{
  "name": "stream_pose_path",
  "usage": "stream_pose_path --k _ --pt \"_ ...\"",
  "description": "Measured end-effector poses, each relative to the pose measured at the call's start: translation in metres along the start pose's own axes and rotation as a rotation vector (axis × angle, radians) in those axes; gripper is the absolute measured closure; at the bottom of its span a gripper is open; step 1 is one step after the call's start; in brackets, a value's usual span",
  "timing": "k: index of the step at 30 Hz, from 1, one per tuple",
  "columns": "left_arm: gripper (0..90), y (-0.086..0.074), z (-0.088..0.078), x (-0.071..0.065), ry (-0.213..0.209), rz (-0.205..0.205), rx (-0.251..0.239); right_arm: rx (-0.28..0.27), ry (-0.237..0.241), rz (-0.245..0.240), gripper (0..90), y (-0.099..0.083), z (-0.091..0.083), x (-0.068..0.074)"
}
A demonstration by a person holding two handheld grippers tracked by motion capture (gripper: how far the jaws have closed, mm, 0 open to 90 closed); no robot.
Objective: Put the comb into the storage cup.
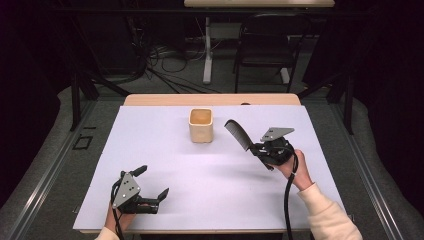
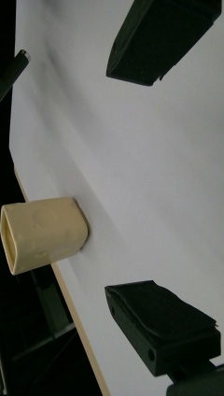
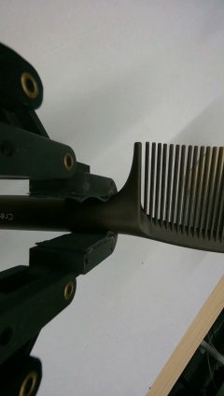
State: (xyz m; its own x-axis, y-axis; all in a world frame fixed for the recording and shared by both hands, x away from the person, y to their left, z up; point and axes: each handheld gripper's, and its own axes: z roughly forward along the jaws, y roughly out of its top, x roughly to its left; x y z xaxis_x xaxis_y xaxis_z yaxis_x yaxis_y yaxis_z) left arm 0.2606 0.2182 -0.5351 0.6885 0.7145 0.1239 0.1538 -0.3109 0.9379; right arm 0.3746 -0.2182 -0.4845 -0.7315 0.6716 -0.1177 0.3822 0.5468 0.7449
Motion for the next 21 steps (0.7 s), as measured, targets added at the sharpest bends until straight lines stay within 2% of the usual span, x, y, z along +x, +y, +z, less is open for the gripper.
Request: stream_pose_path --k 21 --pt "0.1 0.000 0.000 0.000 0.002 0.003 0.001 -0.075 -0.038 -0.001 71.9 0.008 0.008 0.011"
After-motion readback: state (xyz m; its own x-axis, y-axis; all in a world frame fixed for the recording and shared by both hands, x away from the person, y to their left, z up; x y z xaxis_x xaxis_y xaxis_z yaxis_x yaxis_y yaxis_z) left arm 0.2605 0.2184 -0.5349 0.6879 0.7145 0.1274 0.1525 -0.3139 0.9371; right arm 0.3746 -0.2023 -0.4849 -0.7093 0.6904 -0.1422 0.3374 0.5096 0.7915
